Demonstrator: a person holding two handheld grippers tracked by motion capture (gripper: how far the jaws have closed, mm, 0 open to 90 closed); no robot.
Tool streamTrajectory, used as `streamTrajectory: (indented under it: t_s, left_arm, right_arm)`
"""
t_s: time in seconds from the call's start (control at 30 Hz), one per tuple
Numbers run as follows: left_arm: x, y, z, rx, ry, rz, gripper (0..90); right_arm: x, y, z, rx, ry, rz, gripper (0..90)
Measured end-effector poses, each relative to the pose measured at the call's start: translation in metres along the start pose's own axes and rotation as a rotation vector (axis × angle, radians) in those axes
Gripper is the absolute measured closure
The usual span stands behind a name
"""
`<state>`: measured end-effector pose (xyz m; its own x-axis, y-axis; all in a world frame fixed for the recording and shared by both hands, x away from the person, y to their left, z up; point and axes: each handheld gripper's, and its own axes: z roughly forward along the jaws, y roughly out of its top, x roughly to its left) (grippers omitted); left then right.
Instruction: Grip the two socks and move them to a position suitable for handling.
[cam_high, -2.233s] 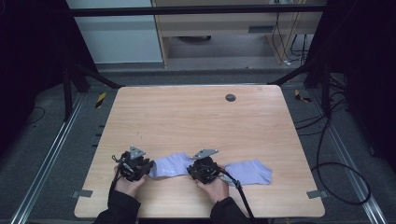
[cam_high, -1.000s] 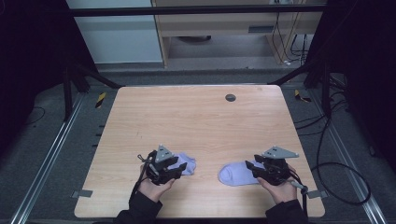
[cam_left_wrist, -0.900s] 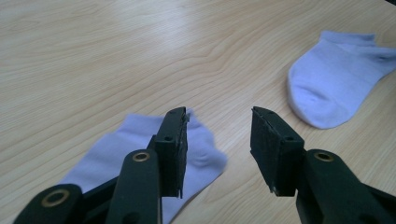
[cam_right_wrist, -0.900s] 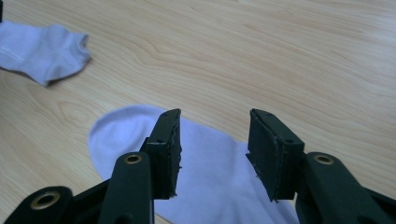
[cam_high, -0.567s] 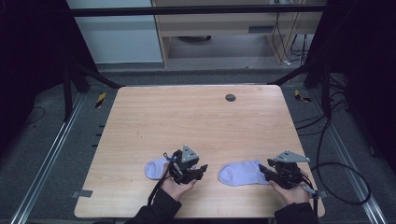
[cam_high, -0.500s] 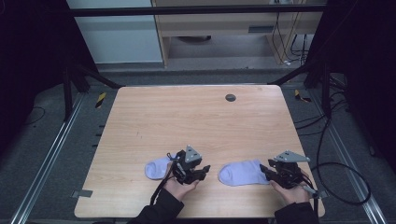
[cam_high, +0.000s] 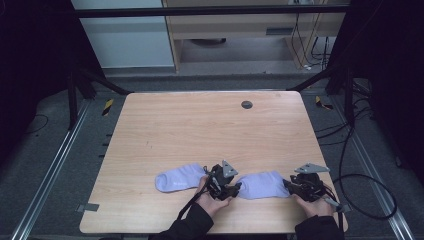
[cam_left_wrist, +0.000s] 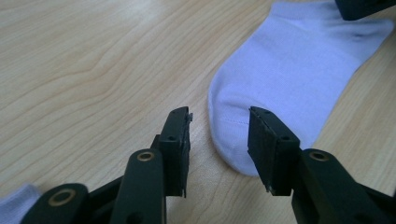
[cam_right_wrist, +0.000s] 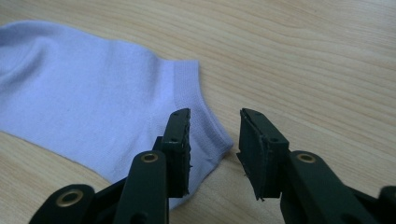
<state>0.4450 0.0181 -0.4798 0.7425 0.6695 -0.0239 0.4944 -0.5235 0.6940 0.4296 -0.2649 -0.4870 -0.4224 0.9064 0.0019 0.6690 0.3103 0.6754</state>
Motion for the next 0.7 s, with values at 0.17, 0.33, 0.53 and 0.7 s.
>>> streamTrajectory:
  t_s: [0.17, 0.33, 0.53, 0.7]
  left_arm:
    - [-0.004, -0.001, 0.01, 0.031, 0.001, -0.007, 62.0]
    - [-0.006, -0.001, 0.014, 0.045, 0.02, -0.03, 72.0]
    - [-0.005, 0.001, 0.014, 0.042, 0.016, -0.061, 86.8]
    - [-0.001, 0.002, 0.005, 0.018, -0.001, -0.058, 89.0]
  right_arm:
    - [-0.001, -0.001, 0.004, 0.029, 0.007, -0.001, 67.3]
    - [0.0, -0.001, 0.005, 0.04, 0.025, -0.003, 74.5]
    - [0.003, 0.001, 0.003, 0.052, 0.019, -0.015, 86.8]
    - [0.007, 0.004, -0.006, 0.012, 0.037, -0.007, 87.1]
